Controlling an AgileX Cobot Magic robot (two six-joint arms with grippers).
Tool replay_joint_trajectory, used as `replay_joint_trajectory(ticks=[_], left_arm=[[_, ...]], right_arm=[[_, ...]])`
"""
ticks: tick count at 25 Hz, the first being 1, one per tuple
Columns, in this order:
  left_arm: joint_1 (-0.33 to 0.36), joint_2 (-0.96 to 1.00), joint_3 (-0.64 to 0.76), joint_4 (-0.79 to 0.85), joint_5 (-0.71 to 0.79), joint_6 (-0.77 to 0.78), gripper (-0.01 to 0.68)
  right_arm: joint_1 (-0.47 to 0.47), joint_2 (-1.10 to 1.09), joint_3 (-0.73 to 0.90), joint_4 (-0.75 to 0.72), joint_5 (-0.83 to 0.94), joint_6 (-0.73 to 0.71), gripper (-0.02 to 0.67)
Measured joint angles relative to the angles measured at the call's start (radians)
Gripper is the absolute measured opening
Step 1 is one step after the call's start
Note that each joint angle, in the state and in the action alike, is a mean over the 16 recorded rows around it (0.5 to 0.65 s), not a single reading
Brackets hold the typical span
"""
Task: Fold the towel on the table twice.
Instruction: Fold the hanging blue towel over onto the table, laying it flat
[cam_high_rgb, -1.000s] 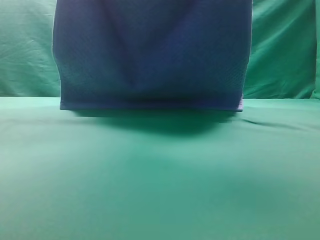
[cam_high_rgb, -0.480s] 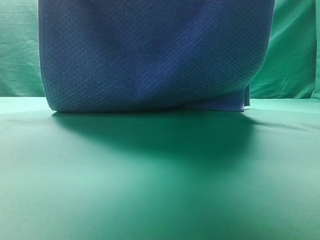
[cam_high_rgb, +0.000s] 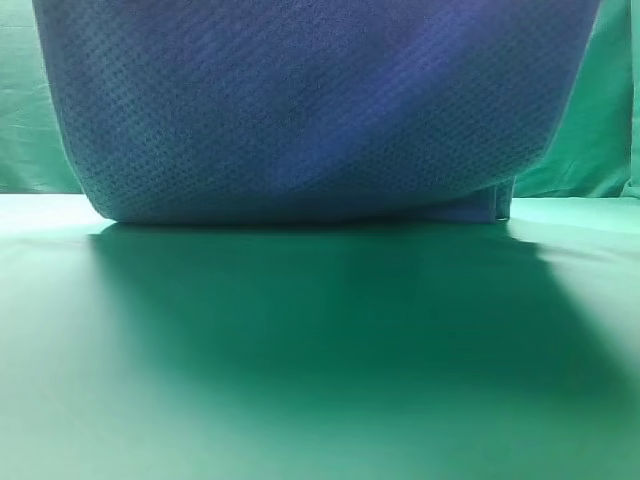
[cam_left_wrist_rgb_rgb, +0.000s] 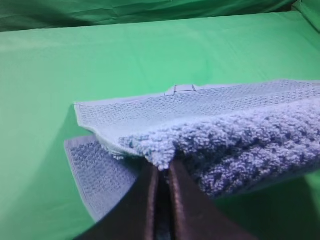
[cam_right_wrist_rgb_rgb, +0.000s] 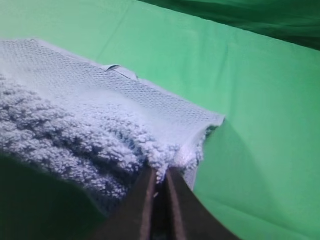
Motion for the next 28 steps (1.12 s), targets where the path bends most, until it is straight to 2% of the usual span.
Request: replay_joint_trajectory(ticks=[6,17,28], left_arm=[[-0.002,-0.109,0.154,-0.038,0.001,0.008,0.0],[-0.003,-0.294,0.421,-0.122,0.019,0.043,0.0],[-0.003,-0.451,0.592,-0.172,0.082,0.053,0.0]], right_arm=[[0.021,-0.099,0.138,0.04,-0.002,-0.004,0.0],[0.12,-0.262,0.372,0.075,0.026,0.014,0.0],[0.155,-0.41,0.466,0.065,0.093,0.051,0.0]])
